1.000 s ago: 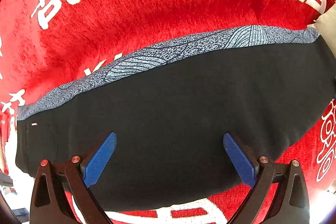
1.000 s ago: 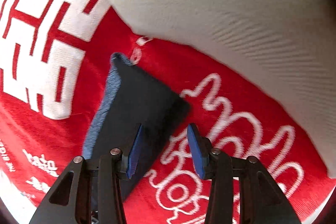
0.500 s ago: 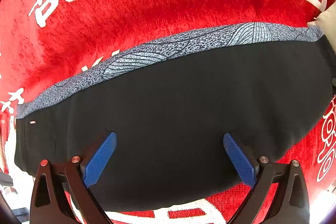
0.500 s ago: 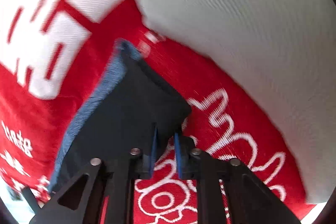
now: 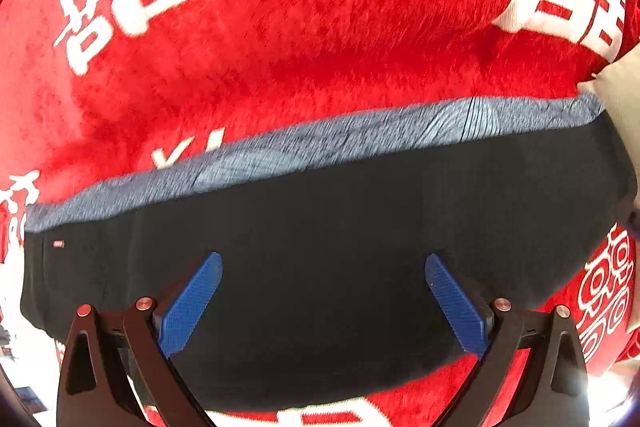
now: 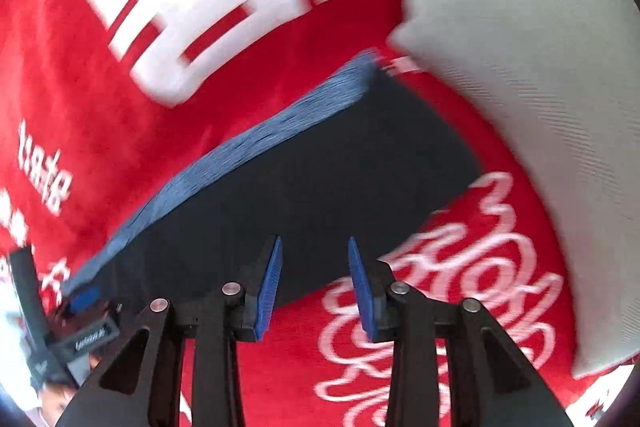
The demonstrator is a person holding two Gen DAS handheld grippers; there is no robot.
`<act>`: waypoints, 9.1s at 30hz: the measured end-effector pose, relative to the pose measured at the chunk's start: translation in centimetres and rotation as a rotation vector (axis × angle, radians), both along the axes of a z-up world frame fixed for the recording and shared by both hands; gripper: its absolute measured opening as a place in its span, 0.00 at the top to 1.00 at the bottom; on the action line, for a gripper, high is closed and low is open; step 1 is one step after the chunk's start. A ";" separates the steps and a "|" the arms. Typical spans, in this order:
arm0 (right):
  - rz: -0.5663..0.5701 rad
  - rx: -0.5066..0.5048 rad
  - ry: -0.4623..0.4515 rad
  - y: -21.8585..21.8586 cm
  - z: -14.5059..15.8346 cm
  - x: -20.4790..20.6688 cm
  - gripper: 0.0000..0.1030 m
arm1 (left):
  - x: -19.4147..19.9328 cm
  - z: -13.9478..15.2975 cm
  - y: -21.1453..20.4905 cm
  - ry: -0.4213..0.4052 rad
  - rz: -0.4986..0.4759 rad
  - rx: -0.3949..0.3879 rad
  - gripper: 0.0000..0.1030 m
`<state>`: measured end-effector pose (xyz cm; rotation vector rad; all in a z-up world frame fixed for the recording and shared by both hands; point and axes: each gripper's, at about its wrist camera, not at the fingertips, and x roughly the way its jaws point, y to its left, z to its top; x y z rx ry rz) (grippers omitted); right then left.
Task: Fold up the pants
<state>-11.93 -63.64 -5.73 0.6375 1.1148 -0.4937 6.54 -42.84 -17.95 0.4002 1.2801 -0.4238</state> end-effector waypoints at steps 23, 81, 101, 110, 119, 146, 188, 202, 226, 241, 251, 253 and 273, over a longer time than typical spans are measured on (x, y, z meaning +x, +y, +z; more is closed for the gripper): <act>0.188 0.016 0.003 0.0 -4.8 11.2 0.61 | 5.0 -2.1 -4.0 -0.036 0.091 -0.017 0.00; -0.107 0.393 -0.479 -2.6 -0.9 0.9 0.86 | -4.9 0.9 -6.5 -0.135 0.070 -0.047 0.43; 0.609 -0.116 -0.168 21.5 3.0 11.8 0.86 | -6.1 4.1 13.3 -0.057 0.185 -0.084 0.34; 0.867 -0.570 0.142 36.6 -8.9 12.1 0.76 | -2.4 2.5 25.3 -0.018 0.352 -0.070 0.16; 0.939 -0.694 0.152 39.7 -6.7 10.4 0.44 | 1.0 2.4 27.8 0.023 0.367 -0.161 0.16; 0.616 -0.288 0.132 27.5 -1.6 7.8 0.44 | 0.5 1.7 16.5 0.268 0.122 -0.301 0.83; 0.573 -0.201 0.210 19.2 -6.7 22.4 0.69 | 3.3 -1.5 12.6 0.058 0.183 -0.093 0.69; 0.545 -0.179 0.242 23.1 -3.0 17.4 0.21 | 1.7 1.3 15.2 0.060 0.221 -0.059 0.18; 0.680 -0.201 0.338 32.7 -1.7 15.9 0.08 | -3.0 2.9 27.4 0.143 0.448 -0.041 0.18; 0.758 -0.154 0.390 38.8 -3.4 16.6 0.08 | -1.6 2.2 33.3 0.144 0.556 -0.087 0.18; 0.767 -0.150 0.417 40.1 -4.6 17.1 0.08 | -1.1 1.4 35.4 0.152 0.584 -0.094 0.18; 0.767 -0.146 0.418 40.3 -4.8 17.1 0.08 | -1.0 1.1 35.7 0.156 0.590 -0.092 0.18; 0.732 -0.170 0.415 38.8 -7.2 17.2 0.08 | 1.8 -1.2 42.8 0.176 0.768 -0.311 0.18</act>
